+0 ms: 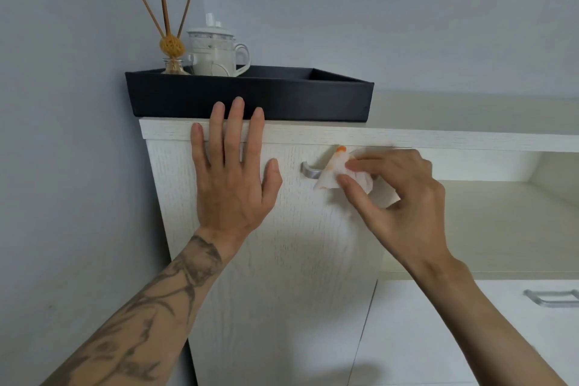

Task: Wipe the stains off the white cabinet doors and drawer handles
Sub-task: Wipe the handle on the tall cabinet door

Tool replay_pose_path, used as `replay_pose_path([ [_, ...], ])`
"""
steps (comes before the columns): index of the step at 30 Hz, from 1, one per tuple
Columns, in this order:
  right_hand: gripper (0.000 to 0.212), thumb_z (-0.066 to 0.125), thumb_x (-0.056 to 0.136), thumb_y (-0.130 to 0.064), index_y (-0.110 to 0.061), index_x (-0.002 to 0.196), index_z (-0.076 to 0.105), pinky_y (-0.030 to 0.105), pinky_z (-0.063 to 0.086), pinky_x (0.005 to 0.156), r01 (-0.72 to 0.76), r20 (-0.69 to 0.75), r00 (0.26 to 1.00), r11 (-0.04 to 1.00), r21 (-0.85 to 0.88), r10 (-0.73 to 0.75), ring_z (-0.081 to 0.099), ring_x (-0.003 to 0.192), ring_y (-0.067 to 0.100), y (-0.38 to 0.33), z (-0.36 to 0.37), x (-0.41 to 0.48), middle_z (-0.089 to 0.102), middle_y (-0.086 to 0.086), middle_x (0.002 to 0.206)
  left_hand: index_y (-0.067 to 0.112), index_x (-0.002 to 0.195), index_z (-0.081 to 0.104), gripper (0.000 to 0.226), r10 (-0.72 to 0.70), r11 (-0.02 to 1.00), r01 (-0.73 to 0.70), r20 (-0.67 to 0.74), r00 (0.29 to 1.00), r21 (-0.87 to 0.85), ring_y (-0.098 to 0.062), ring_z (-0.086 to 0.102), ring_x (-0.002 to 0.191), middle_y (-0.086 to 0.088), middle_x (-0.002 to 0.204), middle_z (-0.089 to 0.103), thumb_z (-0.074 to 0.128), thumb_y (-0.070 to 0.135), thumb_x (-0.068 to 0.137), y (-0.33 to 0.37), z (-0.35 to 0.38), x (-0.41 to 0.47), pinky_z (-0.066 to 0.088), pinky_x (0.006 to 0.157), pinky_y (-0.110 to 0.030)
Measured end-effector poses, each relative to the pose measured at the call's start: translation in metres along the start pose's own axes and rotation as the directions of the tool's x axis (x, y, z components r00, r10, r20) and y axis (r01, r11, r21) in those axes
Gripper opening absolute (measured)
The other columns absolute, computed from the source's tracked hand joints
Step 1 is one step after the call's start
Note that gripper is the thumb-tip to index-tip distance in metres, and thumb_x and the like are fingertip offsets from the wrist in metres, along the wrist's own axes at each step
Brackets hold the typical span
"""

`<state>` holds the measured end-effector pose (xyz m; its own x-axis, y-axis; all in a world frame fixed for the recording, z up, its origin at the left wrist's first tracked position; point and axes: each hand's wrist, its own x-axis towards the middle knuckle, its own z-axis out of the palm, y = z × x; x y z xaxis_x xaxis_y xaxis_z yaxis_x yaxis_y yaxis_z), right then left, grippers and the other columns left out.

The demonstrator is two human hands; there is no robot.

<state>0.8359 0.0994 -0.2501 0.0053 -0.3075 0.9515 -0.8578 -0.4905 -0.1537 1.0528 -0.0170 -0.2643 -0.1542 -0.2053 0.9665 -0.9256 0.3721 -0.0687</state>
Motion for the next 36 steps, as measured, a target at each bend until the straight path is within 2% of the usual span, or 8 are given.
replay_pose_path([
  [6, 0.012, 0.080, 0.094, -0.027, -0.020, 0.103, 0.083, 0.029, 0.039, 0.103, 0.069, 0.053, 0.996, 0.997, 0.045, -0.071, 0.069, 0.108, 0.010, -0.004, 0.016, 0.006, 0.078, -0.007, 0.107, 0.013, 0.165, 0.021, 0.066, 0.000, 1.000, 0.000, 0.001, 1.000, -0.004, -0.041, 0.018, 0.158, -0.019, 0.170, 0.024, 0.031, 0.043, 0.107, 0.000, 0.000, -0.001, 0.005, 0.130, -0.057],
  [9, 0.010, 0.079, 0.095, -0.023, -0.019, 0.104, 0.083, 0.037, 0.038, 0.099, 0.136, 0.076, 0.988, 0.990, 0.030, -0.137, 0.065, 0.107, 0.007, 0.007, 0.006, 0.008, 0.076, -0.009, 0.108, 0.012, 0.165, 0.022, 0.066, 0.002, 1.000, -0.002, 0.000, 1.000, -0.003, -0.041, 0.018, 0.158, -0.020, 0.170, 0.025, 0.029, 0.044, 0.108, -0.001, -0.001, -0.001, 0.005, 0.130, -0.057],
  [12, 0.009, 0.079, 0.094, -0.024, -0.021, 0.102, 0.083, 0.047, 0.041, 0.097, 0.092, 0.049, 0.995, 0.996, 0.012, -0.092, 0.068, 0.106, 0.011, 0.015, -0.003, 0.005, 0.076, -0.009, 0.109, 0.012, 0.165, 0.022, 0.066, 0.003, 1.000, -0.003, -0.004, 1.000, -0.009, -0.041, 0.018, 0.158, -0.020, 0.170, 0.025, 0.028, 0.044, 0.108, 0.000, -0.001, -0.001, 0.006, 0.130, -0.057],
  [17, 0.012, 0.077, 0.096, -0.029, -0.024, 0.104, 0.083, 0.035, 0.034, 0.101, 0.135, 0.098, 0.985, 0.989, 0.061, -0.140, 0.063, 0.107, 0.006, 0.000, 0.017, 0.010, 0.076, -0.011, 0.108, 0.011, 0.165, 0.022, 0.066, 0.004, 1.000, -0.004, -0.001, 1.000, -0.002, -0.042, 0.019, 0.158, -0.020, 0.170, 0.025, 0.029, 0.044, 0.108, 0.000, -0.001, -0.001, 0.008, 0.130, -0.059],
  [22, 0.009, 0.080, 0.094, -0.027, -0.023, 0.101, 0.083, 0.045, 0.038, 0.098, 0.087, 0.042, 0.995, 0.996, 0.033, -0.088, 0.063, 0.107, 0.009, 0.013, 0.002, 0.005, 0.074, -0.013, 0.108, 0.012, 0.165, 0.021, 0.066, 0.001, 1.000, -0.001, -0.004, 1.000, -0.008, -0.041, 0.019, 0.158, -0.020, 0.169, 0.026, 0.027, 0.044, 0.108, 0.000, -0.001, -0.001, 0.007, 0.130, -0.058],
  [28, 0.011, 0.077, 0.096, -0.032, -0.024, 0.102, 0.083, 0.041, 0.036, 0.100, 0.123, 0.098, 0.987, 0.991, 0.061, -0.128, 0.063, 0.109, 0.014, -0.005, 0.022, 0.013, 0.075, -0.012, 0.108, 0.011, 0.165, 0.023, 0.066, 0.007, 1.000, -0.007, 0.000, 1.000, 0.003, -0.042, 0.019, 0.158, -0.021, 0.169, 0.026, 0.032, 0.043, 0.108, -0.001, -0.001, -0.002, 0.009, 0.130, -0.059],
  [33, 0.002, 0.080, 0.093, -0.021, -0.021, 0.095, 0.082, 0.045, 0.044, 0.093, -0.003, 0.027, 1.000, 1.000, -0.019, 0.004, 0.061, 0.104, 0.018, 0.011, -0.009, 0.005, 0.076, -0.010, 0.105, 0.012, 0.165, 0.022, 0.066, 0.005, 1.000, -0.005, -0.010, 1.000, -0.020, -0.041, 0.019, 0.158, -0.020, 0.169, 0.027, 0.031, 0.043, 0.107, 0.000, -0.002, -0.001, 0.007, 0.130, -0.058],
  [36, 0.008, 0.076, 0.096, -0.011, -0.019, 0.095, 0.075, 0.033, 0.046, 0.087, -0.081, -0.050, 0.995, 0.997, 0.018, 0.082, 0.064, 0.092, 0.011, 0.002, -0.018, 0.006, 0.072, -0.011, 0.097, 0.013, 0.165, 0.021, 0.066, 0.000, 1.000, 0.000, -0.005, 1.000, -0.016, -0.040, 0.018, 0.158, -0.020, 0.169, 0.026, 0.030, 0.043, 0.108, 0.000, -0.002, -0.001, 0.006, 0.130, -0.057],
])
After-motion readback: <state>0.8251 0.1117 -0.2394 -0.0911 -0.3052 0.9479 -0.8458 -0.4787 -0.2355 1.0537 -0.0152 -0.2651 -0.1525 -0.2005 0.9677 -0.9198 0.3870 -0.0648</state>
